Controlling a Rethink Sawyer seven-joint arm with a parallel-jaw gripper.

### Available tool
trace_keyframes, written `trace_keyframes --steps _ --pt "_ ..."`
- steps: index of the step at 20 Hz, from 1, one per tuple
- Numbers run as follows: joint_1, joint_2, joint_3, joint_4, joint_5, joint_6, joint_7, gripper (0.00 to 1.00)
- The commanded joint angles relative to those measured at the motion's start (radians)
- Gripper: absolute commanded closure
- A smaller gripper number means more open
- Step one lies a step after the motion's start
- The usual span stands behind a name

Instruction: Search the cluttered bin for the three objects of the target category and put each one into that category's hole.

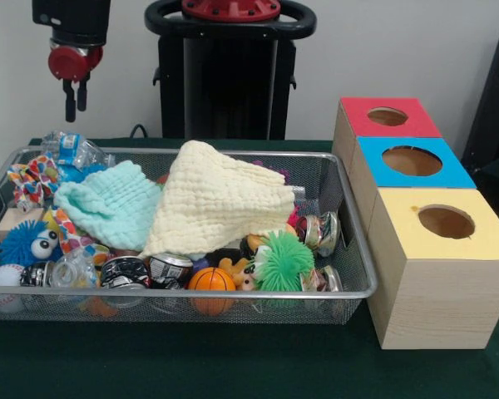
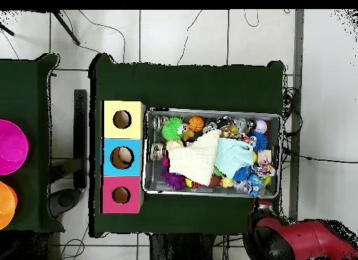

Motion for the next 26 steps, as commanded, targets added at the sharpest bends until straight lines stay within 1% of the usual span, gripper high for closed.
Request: trace_keyframes --steps 1,3,5,7,10,18,22,26 --pt "-0.017 -0.017 0.034 -0.061 0.069 0.031 0.042 0.00" --pt "-0.039 -0.004 0.052 -0.080 0.074 0.036 -0.005 0.00" --pt "-0.041 0.022 0.048 -0.100 0.054 0.023 -0.010 0.00" --pt "-0.031 0.055 0.036 -0.118 0.027 0.010 0.001 0.00" --pt "-0.001 0.094 0.007 -0.134 -0.023 -0.017 0.041 0.00" --pt "0.055 0.172 -0.063 -0.165 -0.078 -0.031 0.109 0.00" --pt "0.089 0.186 -0.093 -0.174 -0.098 -0.054 0.145 0.00" --pt "0.082 0.201 -0.099 -0.190 -0.102 -0.063 0.128 0.00"
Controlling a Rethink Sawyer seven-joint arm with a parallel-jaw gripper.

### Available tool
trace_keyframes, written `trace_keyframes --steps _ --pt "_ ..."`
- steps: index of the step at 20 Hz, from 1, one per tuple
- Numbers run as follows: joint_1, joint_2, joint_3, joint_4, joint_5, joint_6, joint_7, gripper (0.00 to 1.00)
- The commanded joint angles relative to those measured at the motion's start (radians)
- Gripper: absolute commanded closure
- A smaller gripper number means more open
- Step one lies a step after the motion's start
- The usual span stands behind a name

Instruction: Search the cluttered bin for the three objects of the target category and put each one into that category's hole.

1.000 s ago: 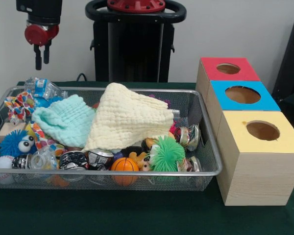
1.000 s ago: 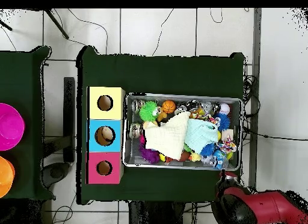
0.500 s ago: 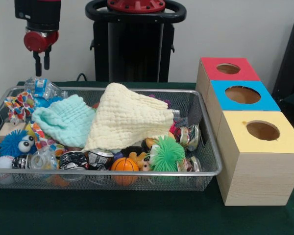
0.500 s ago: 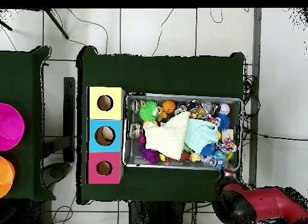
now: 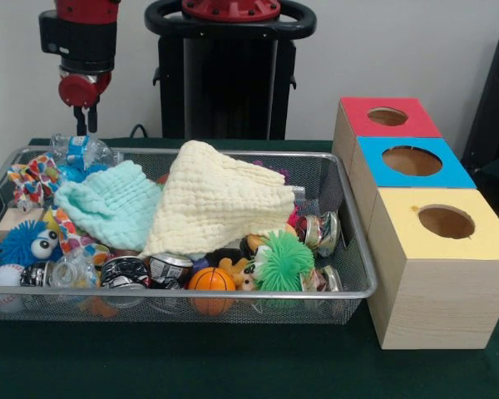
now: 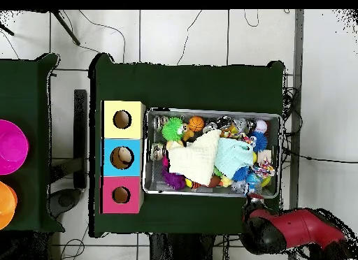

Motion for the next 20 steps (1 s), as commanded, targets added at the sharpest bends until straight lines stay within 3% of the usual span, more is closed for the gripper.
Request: trace_keyframes --steps 1,6,13,18,20 --pt "0.019 0.073 -0.043 -0.114 -0.072 -0.060 0.124 0.00" --pt "-0.018 0.037 -0.020 -0.093 -0.026 -0.041 0.067 0.00" --pt "-0.080 -0.086 0.038 -0.006 0.073 0.017 -0.023 0.00" --pt "-0.048 -0.102 0.023 0.008 0.068 0.009 0.020 0.00" --pt "-0.064 -0.130 0.047 0.029 0.102 0.030 -0.013 0.00"
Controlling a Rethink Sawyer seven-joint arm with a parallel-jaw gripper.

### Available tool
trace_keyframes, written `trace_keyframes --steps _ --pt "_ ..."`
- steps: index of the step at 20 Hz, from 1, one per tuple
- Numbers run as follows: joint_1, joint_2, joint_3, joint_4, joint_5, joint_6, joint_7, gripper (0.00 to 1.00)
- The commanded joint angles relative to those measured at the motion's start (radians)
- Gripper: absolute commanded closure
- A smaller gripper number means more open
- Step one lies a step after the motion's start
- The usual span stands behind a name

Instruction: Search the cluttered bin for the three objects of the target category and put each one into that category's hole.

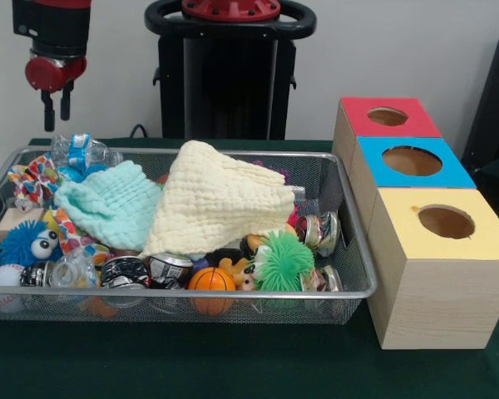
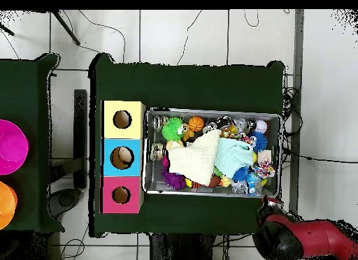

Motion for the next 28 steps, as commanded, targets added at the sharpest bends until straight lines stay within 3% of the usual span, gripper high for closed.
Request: trace_keyframes --steps 1,3,8,13,17,20,28 --pt "-0.009 -0.082 0.076 0.049 0.076 0.049 -0.030 0.00" --pt "-0.012 -0.092 0.081 0.055 0.083 0.049 -0.039 0.00" --pt "0.068 0.004 0.021 0.004 -0.013 -0.016 0.063 0.00" --pt "0.125 0.011 -0.019 0.011 -0.033 -0.036 0.116 0.00" --pt "0.175 0.036 -0.046 0.001 -0.099 -0.029 0.090 0.00" --pt "0.159 0.051 -0.027 0.000 -0.103 -0.014 0.022 0.00" --pt "0.091 0.098 0.015 -0.049 -0.079 -0.015 -0.032 0.00"
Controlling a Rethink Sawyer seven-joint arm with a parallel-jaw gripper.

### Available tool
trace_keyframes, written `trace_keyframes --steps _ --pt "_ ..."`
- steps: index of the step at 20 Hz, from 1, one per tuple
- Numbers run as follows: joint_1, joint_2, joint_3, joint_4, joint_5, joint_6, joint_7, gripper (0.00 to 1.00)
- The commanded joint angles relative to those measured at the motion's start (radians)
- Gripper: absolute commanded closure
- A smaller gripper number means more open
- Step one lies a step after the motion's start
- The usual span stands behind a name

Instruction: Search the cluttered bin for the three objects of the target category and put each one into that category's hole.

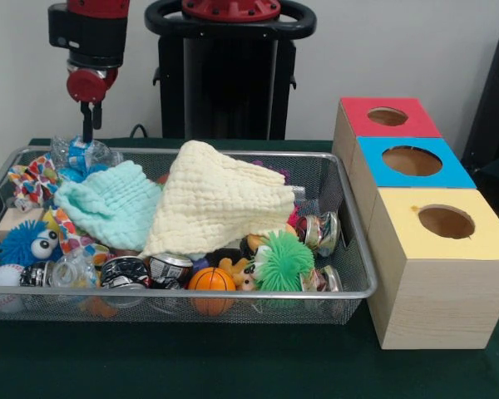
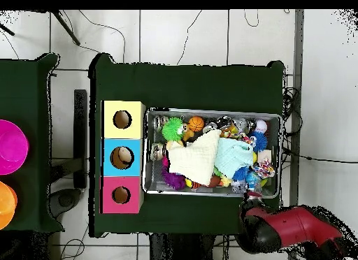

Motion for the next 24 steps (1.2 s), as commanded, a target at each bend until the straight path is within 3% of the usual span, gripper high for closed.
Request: trace_keyframes --steps 1,6,10,15,20,24 --pt "-0.044 0.068 0.038 -0.058 -0.059 -0.020 -0.034 0.00" --pt "-0.064 0.046 0.067 -0.044 -0.034 -0.006 -0.058 0.00" --pt "-0.045 0.073 0.066 -0.066 -0.061 -0.024 -0.030 0.00" --pt "-0.054 0.056 0.082 -0.053 -0.056 -0.024 -0.052 0.00" --pt "-0.024 0.103 0.077 -0.100 -0.093 -0.035 -0.045 0.00" --pt "-0.050 0.074 0.105 -0.088 -0.062 -0.023 -0.074 0.00"
